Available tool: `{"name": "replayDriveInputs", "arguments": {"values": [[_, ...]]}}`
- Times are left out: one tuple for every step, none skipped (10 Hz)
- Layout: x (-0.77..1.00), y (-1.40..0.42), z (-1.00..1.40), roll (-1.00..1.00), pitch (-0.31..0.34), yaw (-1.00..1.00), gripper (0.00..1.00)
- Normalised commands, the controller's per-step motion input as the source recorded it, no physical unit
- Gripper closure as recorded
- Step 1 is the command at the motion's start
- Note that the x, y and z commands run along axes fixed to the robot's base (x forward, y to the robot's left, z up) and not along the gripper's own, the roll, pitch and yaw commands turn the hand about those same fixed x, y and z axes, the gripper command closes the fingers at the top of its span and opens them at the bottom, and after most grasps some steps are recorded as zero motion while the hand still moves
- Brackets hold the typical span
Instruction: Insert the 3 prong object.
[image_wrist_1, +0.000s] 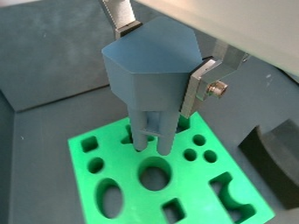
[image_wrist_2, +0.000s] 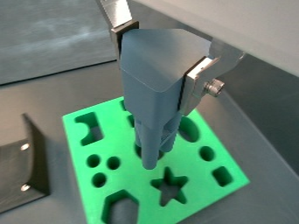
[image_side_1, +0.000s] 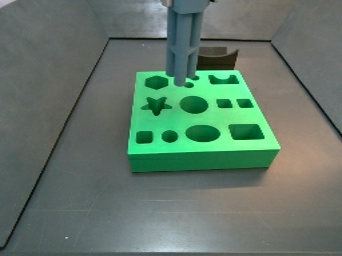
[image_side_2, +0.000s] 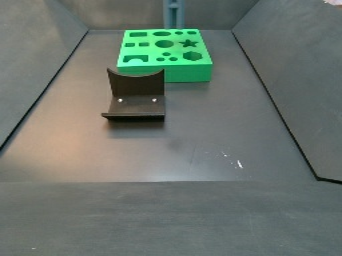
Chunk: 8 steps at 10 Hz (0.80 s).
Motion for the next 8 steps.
{"name": "replayDriveInputs", "arguments": {"values": [[0.45, 0.5, -0.33, 0.2, 0.04, 0.29, 1.0], [0.39, 0.67, -0.46, 0.13, 0.0, 0.2, 1.0], [0.37, 0.8, -0.58, 0.06, 0.0, 0.05, 1.0], [0.1, 0.76, -0.52, -0.01, 0.0, -0.01, 1.0], [0.0, 0.43, -0.28, -0.11, 0.0, 0.0, 1.0], [0.0, 0.12, -0.14, -0.15, 0.0, 0.02, 1.0], [-0.02, 0.0, -0.11, -0.09, -0.06, 0.03, 1.0], [0.0, -0.06, -0.23, -0.11, -0.047, 0.18, 1.0]]}}
